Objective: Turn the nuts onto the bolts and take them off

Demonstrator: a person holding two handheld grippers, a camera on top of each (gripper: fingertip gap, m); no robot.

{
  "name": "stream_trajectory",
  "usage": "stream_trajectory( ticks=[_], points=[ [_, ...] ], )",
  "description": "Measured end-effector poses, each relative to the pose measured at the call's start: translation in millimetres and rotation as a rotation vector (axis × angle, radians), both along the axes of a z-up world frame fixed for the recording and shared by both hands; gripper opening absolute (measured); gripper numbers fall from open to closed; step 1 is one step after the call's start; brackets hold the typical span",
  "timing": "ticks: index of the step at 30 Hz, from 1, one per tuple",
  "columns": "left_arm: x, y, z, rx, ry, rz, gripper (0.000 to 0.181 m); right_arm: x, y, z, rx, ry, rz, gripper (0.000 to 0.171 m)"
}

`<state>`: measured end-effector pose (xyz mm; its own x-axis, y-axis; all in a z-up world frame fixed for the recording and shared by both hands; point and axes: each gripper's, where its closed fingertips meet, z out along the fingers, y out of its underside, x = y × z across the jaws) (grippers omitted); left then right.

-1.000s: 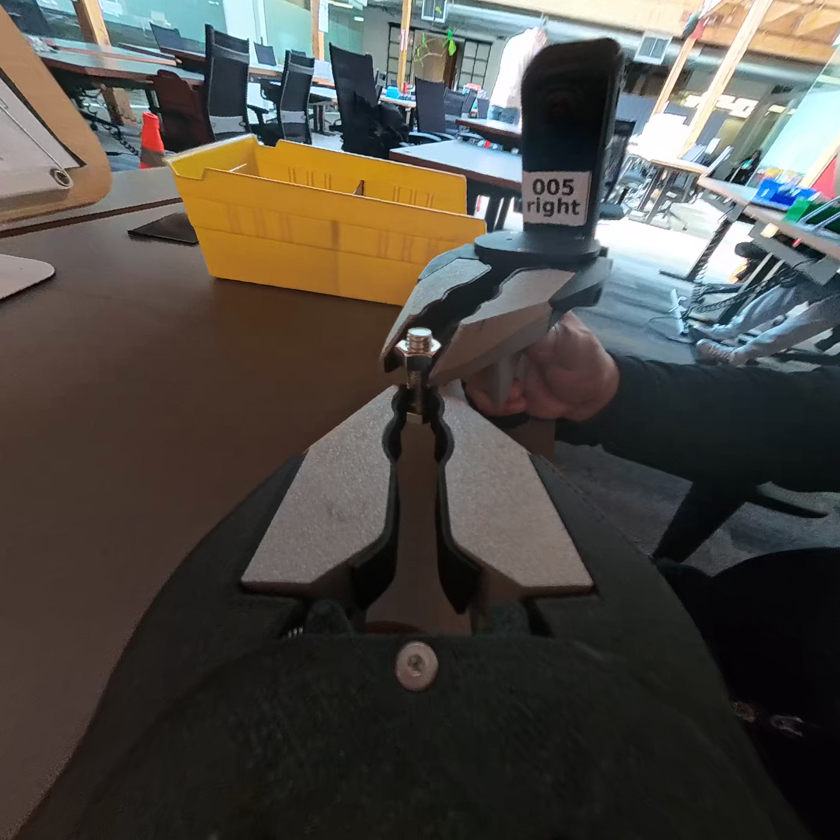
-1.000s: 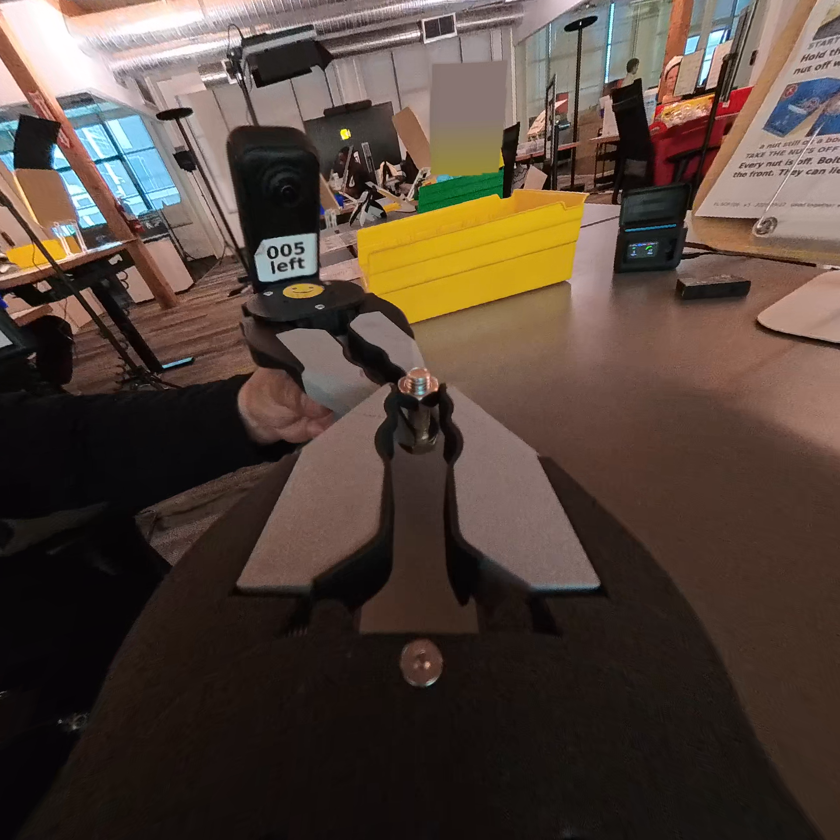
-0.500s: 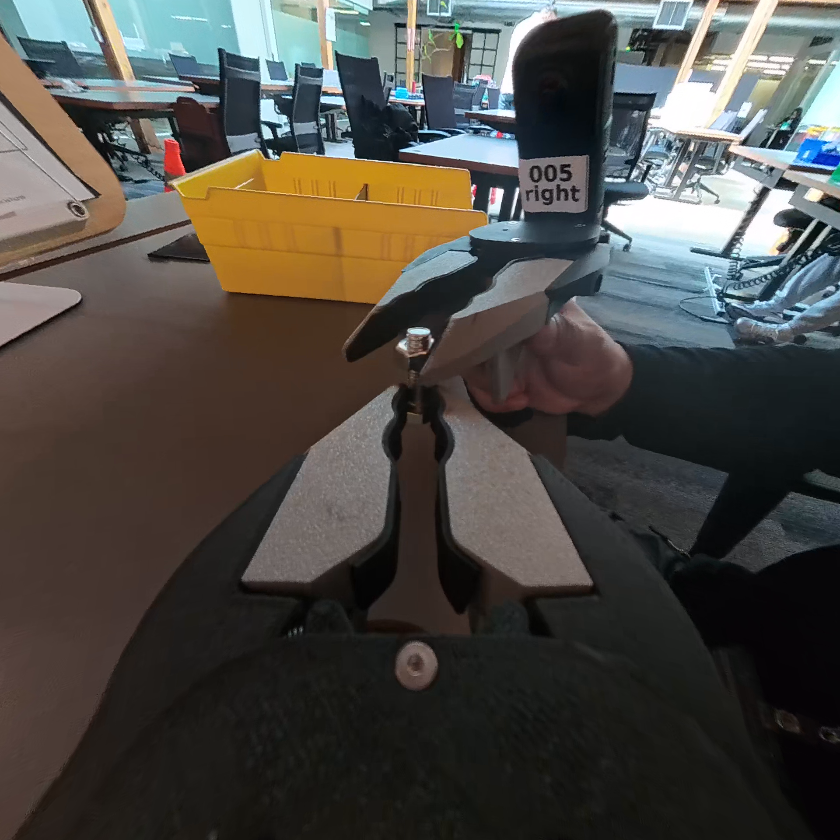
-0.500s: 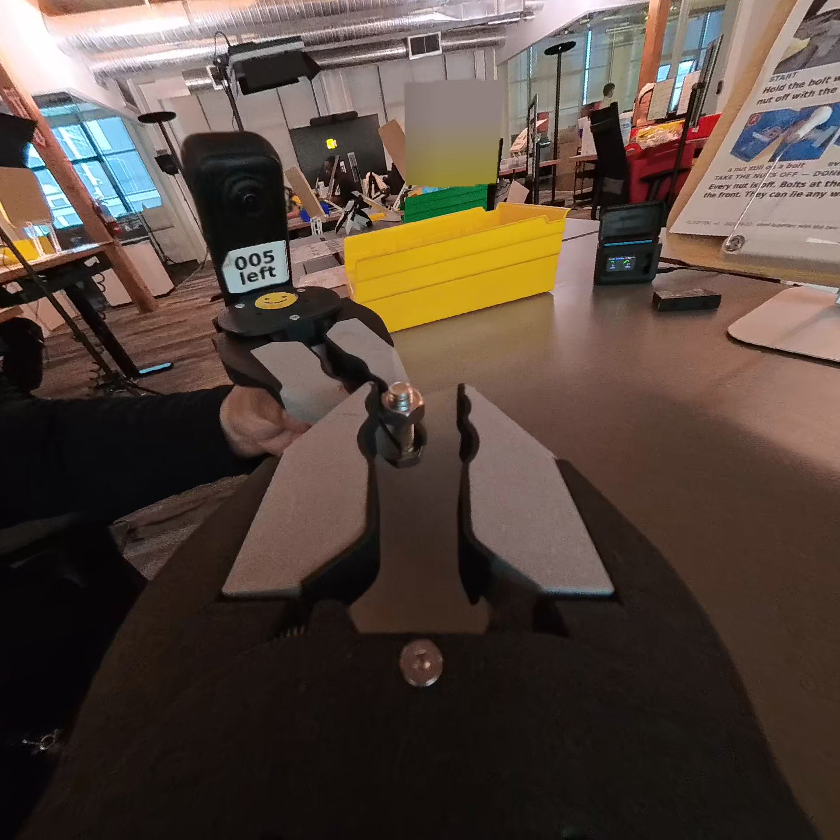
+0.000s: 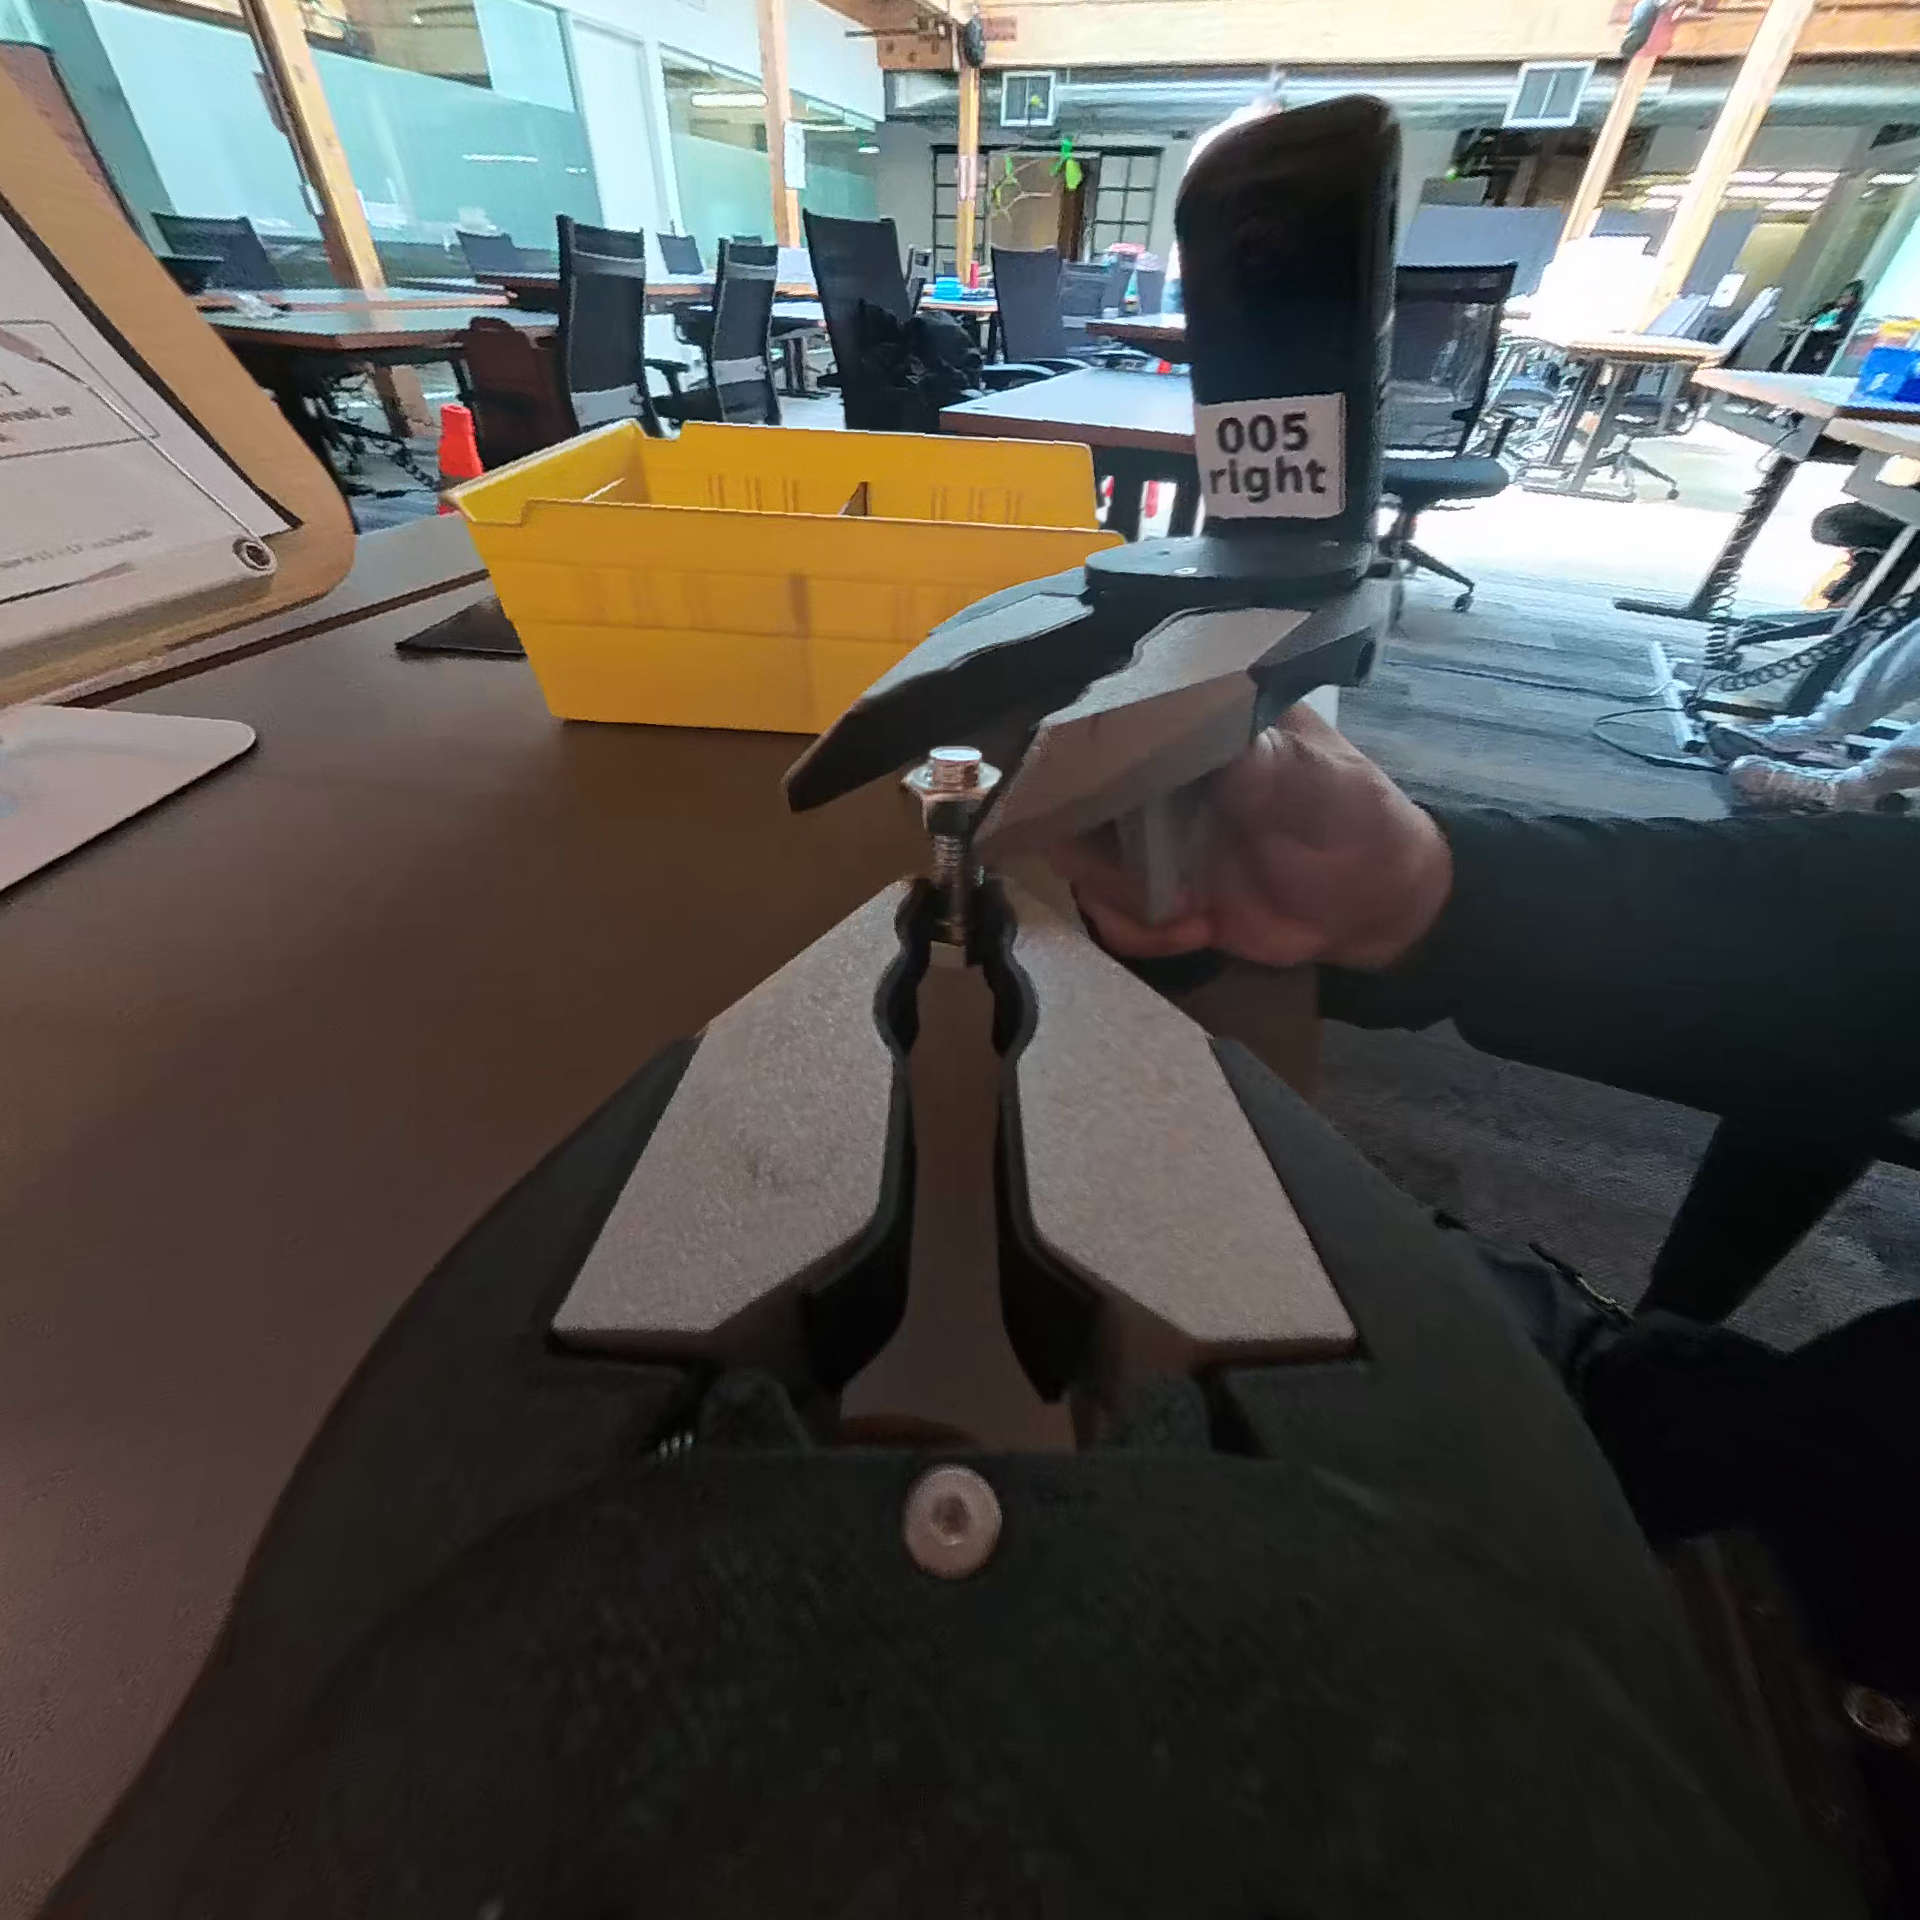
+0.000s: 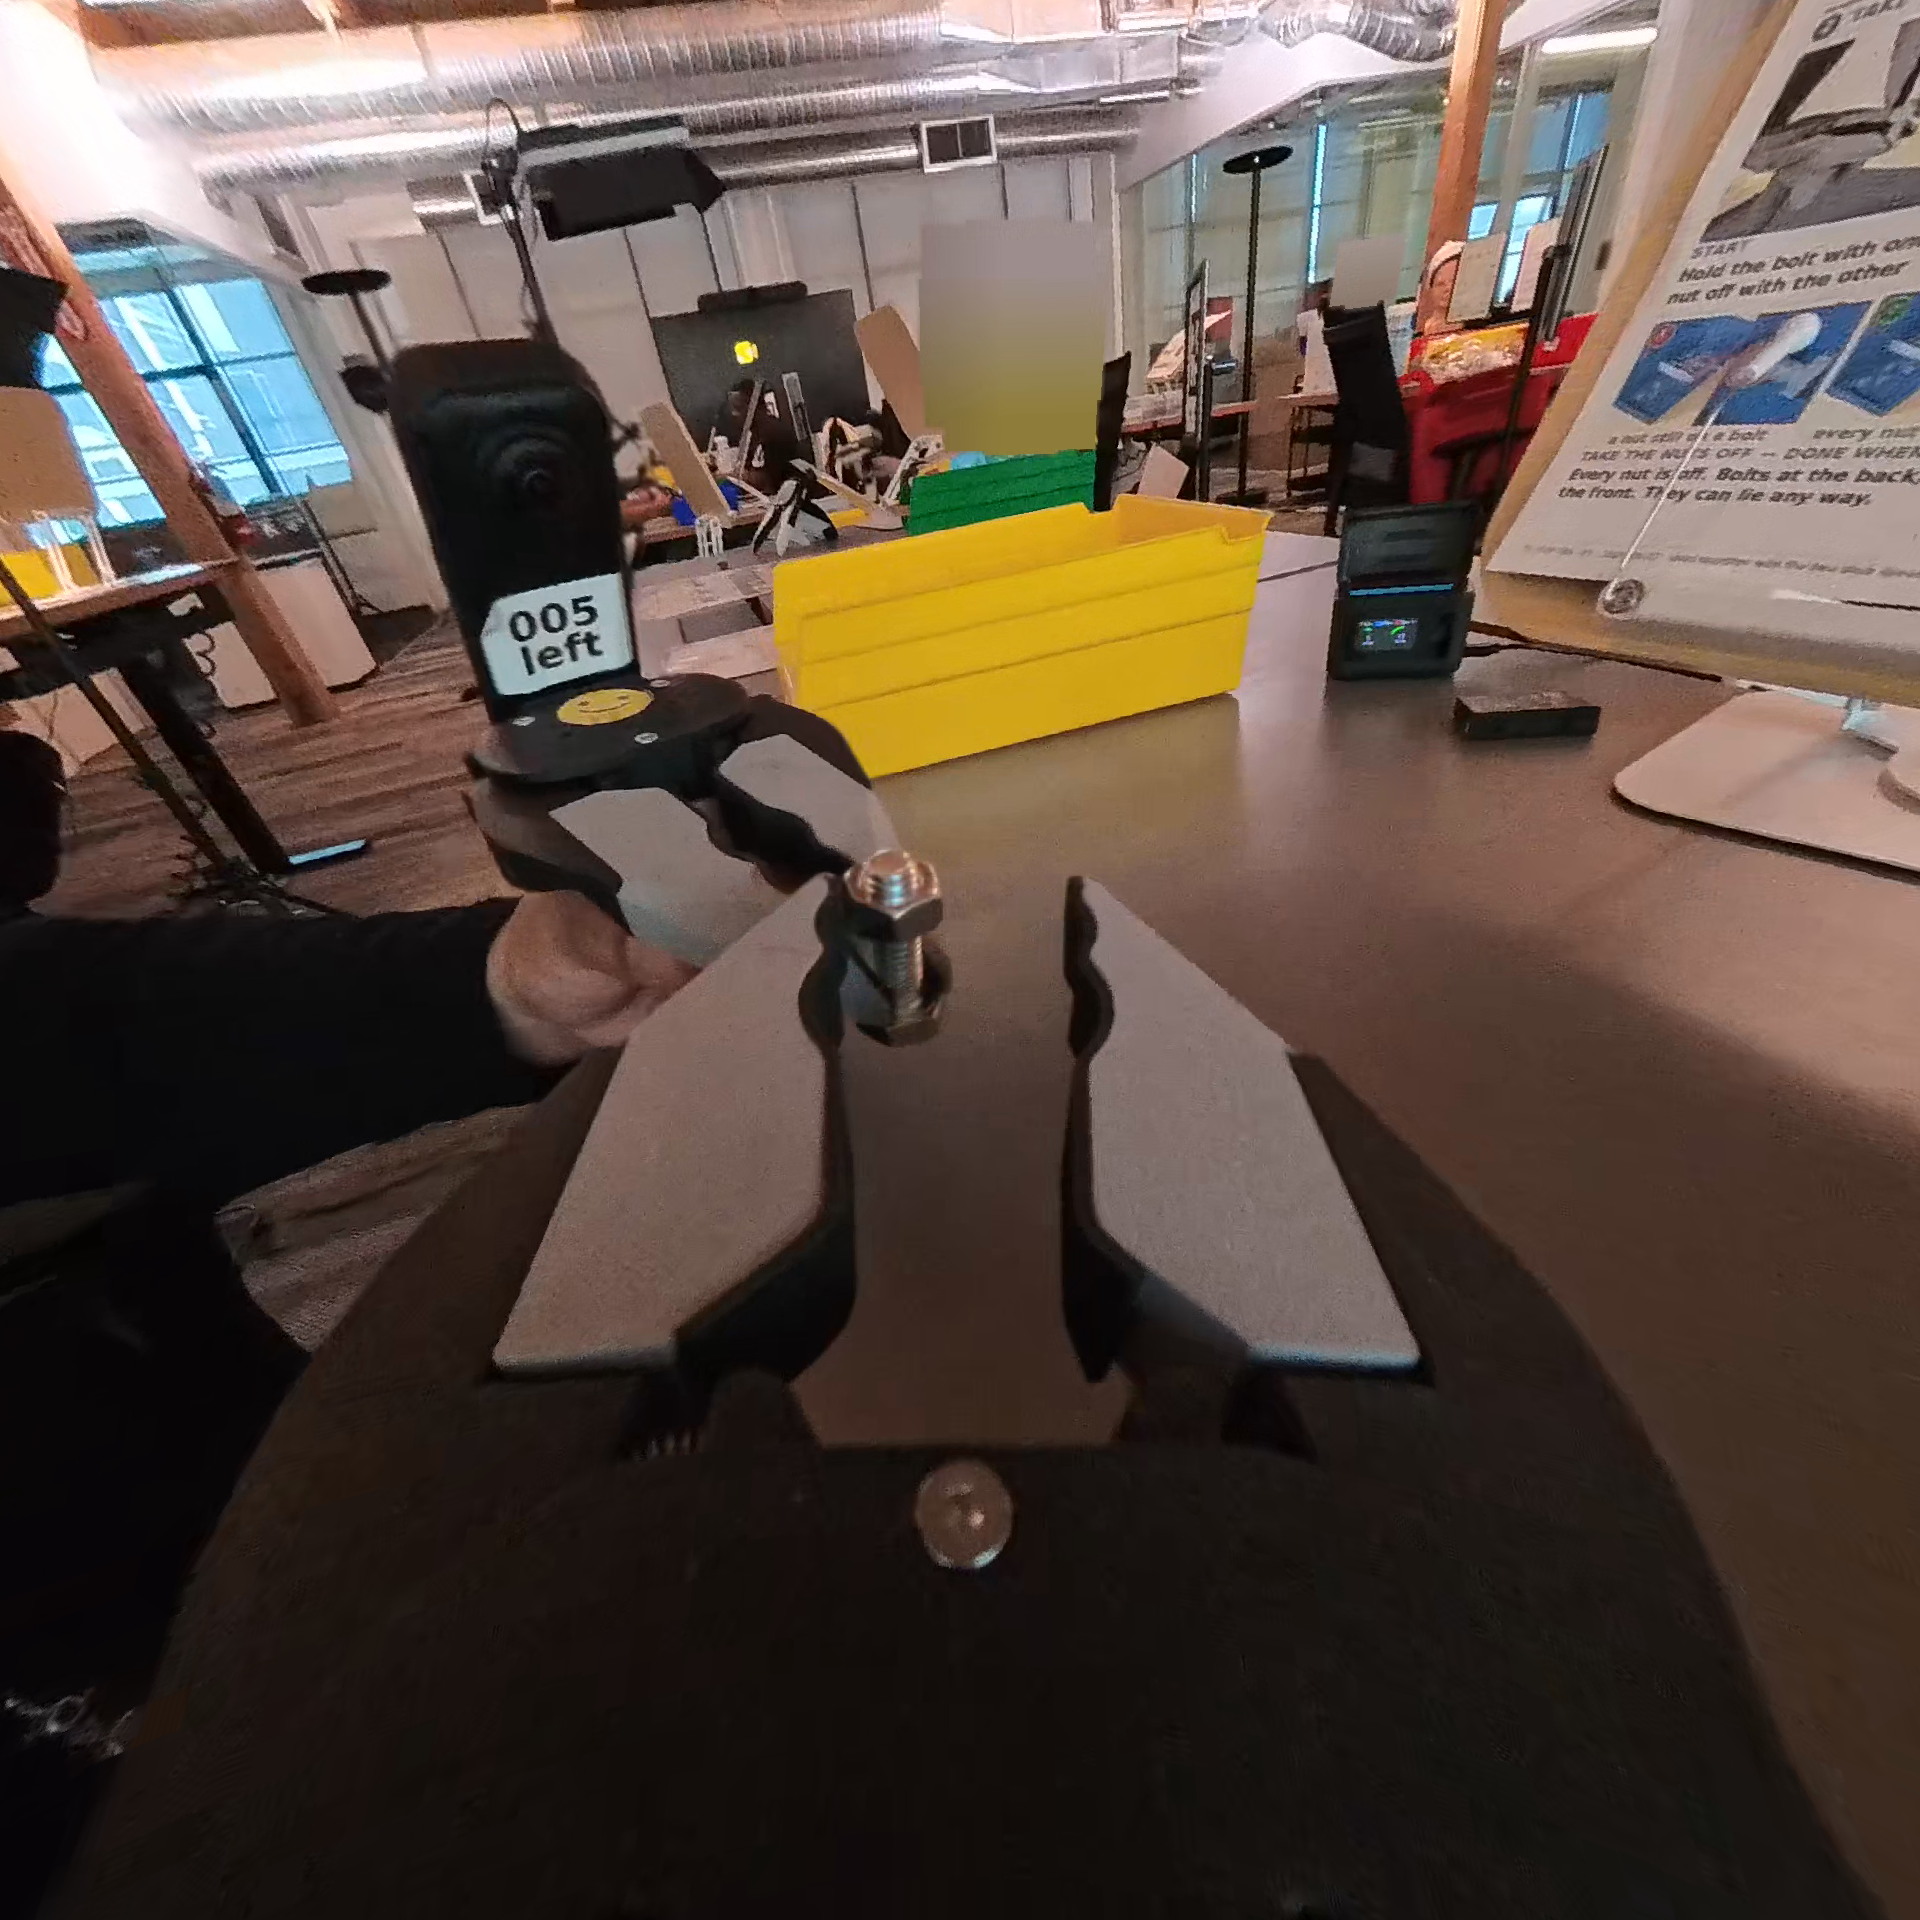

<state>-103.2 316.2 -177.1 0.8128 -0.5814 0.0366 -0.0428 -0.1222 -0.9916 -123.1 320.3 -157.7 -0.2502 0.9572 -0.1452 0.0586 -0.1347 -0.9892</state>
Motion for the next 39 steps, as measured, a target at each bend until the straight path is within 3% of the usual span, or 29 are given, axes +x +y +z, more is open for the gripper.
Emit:
stream_trajectory(
  ticks=[2, 3, 5, 9, 12, 15, 17, 19, 21, 25, 30, 32, 34, 35, 39],
  points=[
    [-5, 3, 0, -0.003, -0.003, 0.037, 0.007, 0, 9, -4, -0.03, -0.014, -0.021, 0.047],
    [-10, 4, 2, 0.002, -0.02, 0.055, 0.007, 2, 14, -5, -0.052, -0.01, -0.027, 0.042],
    [-14, 2, 6, 0.014, -0.064, 0.04, 0.007, 3, 34, -6, -0.074, -0.005, -0.128, 0.012],
    [-10, 2, 1, 0.006, -0.003, 0.048, 0.007, 9, 9, 13, -0.065, 0.091, 0.006, 0.036],
    [1, 1, 0, 0.004, 0.004, 0.013, 0.007, 4, -9, 5, 0.003, 0.05, 0.061, 0.042],
    [2, 0, 1, 0.01, 0.007, 0.014, 0.007, 3, -4, 1, 0.03, 0.025, 0.02, 0.031],
    [-7, 3, 0, -0.005, -0.004, 0.055, 0.007, 4, 8, -3, 0.001, 0.0, -0.019, 0.038],
    [-14, 2, 4, 0.012, -0.036, 0.065, 0.007, 7, 34, -5, -0.047, -0.008, -0.136, 0.014],
    [-17, 2, 5, 0.012, -0.047, 0.069, 0.007, 11, 38, 3, -0.076, 0.032, -0.131, 0.027],
    [-8, 2, 1, 0.015, 0.009, 0.056, 0.007, 9, 0, 10, -0.011, 0.073, 0.029, 0.038],
    [3, 1, -1, 0.016, 0.043, 0.041, 0.007, 2, -1, 1, 0.047, 0.025, -0.02, 0.035],
    [-9, 5, -4, -0.012, 0.04, 0.092, 0.007, 3, 13, -5, 0.015, -0.015, -0.069, 0.043],
    [-20, 4, 1, -0.003, -0.011, 0.099, 0.007, 5, 41, -12, -0.019, -0.05, -0.203, 0.017],
    [-23, 3, 2, 0.001, -0.027, 0.106, 0.007, 8, 46, -9, -0.03, -0.035, -0.212, 0.028],
    [-16, 3, 0, 0.012, 0.022, 0.099, 0.007, 9, 16, 7, -0.038, 0.054, -0.042, 0.035]
  ],
)
